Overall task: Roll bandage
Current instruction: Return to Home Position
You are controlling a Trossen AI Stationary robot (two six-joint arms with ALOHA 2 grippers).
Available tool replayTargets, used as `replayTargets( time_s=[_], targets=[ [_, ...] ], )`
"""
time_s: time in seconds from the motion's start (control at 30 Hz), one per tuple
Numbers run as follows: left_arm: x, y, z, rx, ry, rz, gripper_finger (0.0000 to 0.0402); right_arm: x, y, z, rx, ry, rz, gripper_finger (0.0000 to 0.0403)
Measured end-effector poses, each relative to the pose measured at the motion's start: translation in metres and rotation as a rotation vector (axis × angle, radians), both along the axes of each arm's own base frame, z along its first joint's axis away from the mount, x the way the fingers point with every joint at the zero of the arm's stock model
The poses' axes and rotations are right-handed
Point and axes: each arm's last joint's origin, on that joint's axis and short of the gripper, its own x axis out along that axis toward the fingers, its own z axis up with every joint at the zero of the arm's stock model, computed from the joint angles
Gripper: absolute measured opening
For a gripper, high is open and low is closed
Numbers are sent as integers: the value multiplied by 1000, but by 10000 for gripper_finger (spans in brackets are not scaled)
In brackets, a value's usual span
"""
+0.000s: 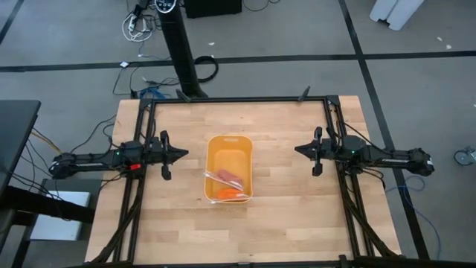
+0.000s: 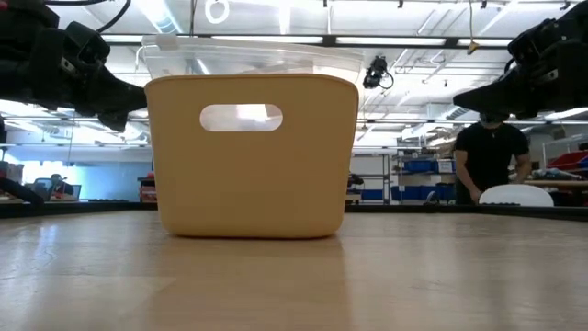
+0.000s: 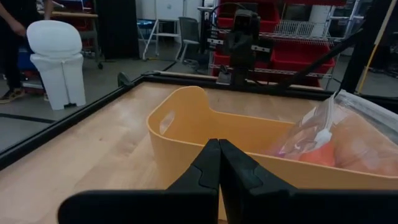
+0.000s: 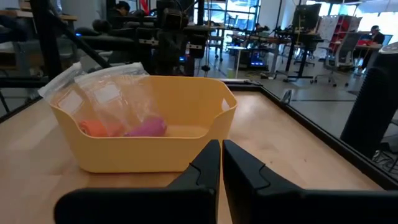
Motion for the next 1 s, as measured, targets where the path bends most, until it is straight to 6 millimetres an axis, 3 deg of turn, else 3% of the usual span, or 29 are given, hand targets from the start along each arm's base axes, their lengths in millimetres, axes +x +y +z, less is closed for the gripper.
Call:
replayTargets(
  time_s=[0.33, 0.6, 1.0],
  targets=[
    [0, 0, 4, 25, -42, 10, 8, 0, 0, 5, -4, -48, 7, 19],
    [0, 0, 0, -247, -51, 8, 8, 0, 0, 5, -20, -48, -11, 15],
    [0, 0, 9, -253, -144, -3, 8, 0, 0, 5, -20, -49, -11, 19]
  ],
)
